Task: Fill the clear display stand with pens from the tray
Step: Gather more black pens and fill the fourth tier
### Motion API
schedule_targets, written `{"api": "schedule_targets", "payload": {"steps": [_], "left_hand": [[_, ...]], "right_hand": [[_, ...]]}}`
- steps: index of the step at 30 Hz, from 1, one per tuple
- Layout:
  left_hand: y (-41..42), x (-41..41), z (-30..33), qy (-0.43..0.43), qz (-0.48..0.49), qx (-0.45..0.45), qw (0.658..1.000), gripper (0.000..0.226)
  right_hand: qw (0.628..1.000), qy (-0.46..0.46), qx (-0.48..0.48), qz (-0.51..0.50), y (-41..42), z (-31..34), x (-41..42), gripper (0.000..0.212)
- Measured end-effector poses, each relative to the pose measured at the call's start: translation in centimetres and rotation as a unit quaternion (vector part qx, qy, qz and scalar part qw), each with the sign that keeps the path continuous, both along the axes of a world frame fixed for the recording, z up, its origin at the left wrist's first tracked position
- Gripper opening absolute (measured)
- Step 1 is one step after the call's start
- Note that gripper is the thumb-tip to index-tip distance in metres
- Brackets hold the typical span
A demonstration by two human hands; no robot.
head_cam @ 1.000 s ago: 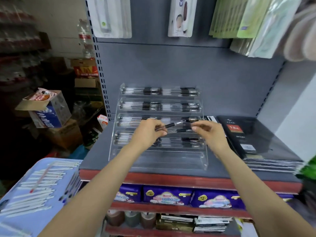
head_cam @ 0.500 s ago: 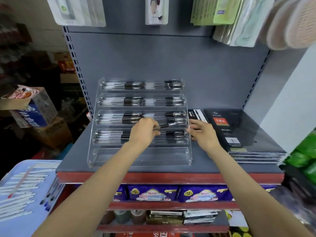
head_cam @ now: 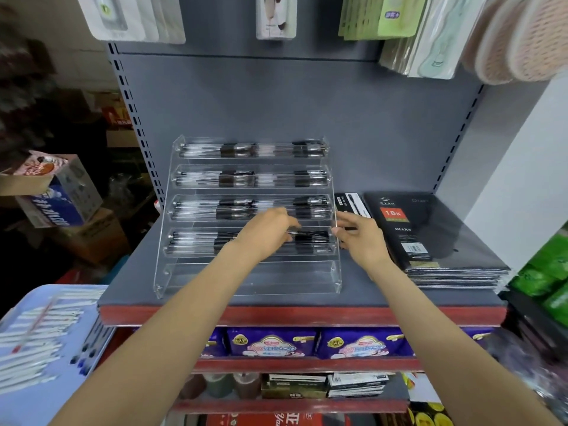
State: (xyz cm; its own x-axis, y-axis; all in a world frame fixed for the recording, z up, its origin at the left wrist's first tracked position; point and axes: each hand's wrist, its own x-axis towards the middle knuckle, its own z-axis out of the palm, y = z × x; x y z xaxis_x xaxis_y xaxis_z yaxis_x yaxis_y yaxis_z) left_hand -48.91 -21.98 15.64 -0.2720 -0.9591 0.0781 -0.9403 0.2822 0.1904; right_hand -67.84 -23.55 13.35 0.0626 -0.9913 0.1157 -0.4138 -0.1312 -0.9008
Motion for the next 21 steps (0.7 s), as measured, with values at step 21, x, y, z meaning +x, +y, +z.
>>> {"api": "schedule_targets", "payload": {"steps": [21], "left_hand": [[4.1, 3.7, -0.3, 0.251, 0.073, -0.155, 0.953, 0.019]], "right_hand": [[0.984, 0.075, -0.162, -0.009, 5.0, 1.4, 6.4, 0.027]]}}
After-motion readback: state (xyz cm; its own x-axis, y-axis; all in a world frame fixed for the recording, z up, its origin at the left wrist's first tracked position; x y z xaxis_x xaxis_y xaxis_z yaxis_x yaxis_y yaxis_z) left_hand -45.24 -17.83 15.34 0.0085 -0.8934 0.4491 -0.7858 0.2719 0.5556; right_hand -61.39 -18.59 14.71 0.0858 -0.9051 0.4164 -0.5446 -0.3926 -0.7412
